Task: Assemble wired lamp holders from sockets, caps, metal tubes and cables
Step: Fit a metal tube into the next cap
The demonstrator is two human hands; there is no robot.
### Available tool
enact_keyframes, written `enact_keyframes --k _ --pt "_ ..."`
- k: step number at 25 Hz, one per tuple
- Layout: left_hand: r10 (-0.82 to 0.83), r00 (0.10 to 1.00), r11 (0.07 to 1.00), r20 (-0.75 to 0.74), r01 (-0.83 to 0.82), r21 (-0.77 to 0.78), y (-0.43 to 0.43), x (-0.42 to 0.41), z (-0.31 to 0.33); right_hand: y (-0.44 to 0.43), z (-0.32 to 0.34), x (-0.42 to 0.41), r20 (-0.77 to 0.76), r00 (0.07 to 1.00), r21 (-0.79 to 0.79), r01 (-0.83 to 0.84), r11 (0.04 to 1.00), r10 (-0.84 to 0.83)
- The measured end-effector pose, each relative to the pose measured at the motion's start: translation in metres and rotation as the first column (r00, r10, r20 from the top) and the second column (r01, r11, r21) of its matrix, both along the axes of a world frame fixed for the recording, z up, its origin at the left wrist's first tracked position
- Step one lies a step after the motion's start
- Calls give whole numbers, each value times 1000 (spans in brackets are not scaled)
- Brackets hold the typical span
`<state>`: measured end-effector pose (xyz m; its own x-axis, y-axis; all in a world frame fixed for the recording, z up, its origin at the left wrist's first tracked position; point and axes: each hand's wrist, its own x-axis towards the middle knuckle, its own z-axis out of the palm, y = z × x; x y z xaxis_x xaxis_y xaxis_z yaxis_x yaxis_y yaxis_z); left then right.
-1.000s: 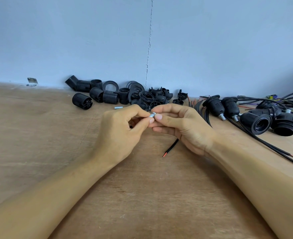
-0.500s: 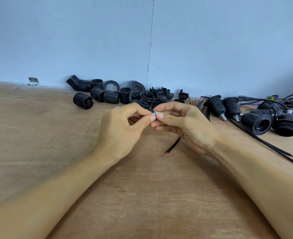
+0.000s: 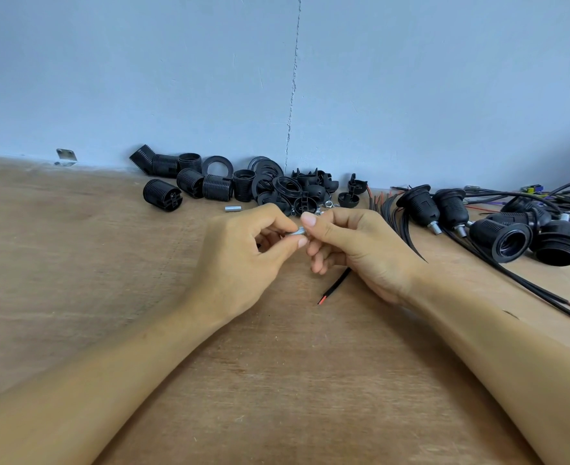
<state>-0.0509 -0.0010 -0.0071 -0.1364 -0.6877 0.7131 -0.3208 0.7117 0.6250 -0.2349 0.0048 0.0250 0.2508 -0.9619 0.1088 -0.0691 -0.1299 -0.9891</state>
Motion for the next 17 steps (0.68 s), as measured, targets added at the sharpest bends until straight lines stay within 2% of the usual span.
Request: enact_keyframes --k 7,17 --pt "4 1000 1000 29 -3 -27 0 1 3 -2 -4 -1 -68 998 -9 -10 1000 10" --pt "13 999 995 -50 -9 96 1 2 8 -7 -3 -10 170 982 72 -95 993 82"
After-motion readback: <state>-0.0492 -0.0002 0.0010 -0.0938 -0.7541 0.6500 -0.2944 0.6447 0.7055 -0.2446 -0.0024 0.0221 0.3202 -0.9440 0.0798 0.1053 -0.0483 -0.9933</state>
